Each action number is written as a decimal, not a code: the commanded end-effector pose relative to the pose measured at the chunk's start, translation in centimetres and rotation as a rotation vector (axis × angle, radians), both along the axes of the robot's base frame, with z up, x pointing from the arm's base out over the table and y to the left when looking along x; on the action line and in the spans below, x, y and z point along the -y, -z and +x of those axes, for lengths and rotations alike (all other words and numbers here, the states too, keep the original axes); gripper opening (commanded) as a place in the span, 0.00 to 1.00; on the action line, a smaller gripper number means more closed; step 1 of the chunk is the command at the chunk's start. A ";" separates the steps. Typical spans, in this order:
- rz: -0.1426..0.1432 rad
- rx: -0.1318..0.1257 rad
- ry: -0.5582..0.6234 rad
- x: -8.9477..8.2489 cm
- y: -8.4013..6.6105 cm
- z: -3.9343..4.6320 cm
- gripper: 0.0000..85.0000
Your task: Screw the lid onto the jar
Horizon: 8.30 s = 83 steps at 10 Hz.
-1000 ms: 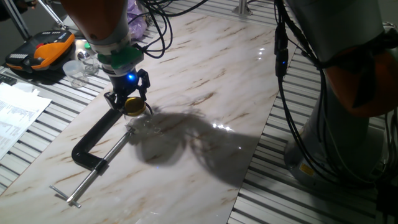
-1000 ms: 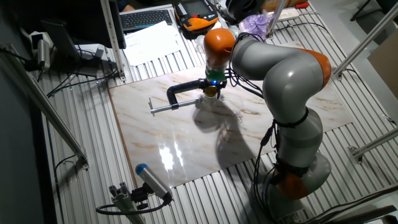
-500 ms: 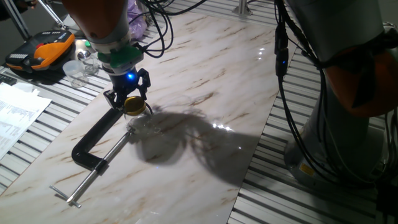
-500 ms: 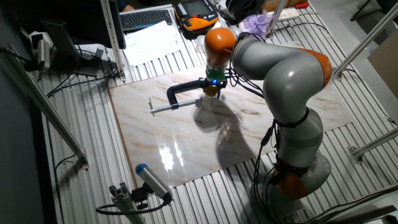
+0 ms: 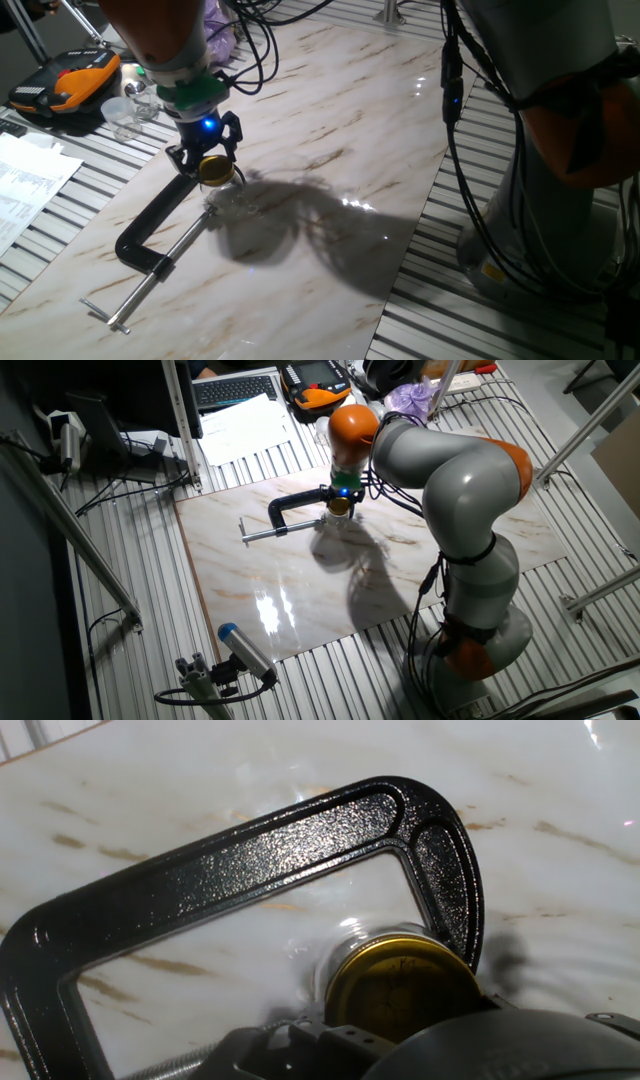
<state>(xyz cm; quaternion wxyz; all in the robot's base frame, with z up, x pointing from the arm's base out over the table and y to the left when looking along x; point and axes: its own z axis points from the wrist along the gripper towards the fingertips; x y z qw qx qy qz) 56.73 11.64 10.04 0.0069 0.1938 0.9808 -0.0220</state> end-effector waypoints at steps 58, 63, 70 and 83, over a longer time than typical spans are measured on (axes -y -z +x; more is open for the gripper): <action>0.087 0.046 0.382 1.3 -1.9 -0.55 1.00; -0.013 0.013 -0.418 0.1 -4.5 1.22 0.60; -0.060 -0.006 -0.834 -0.1 -4.4 1.29 0.40; -0.004 0.045 -0.838 1.0 -5.1 0.61 0.00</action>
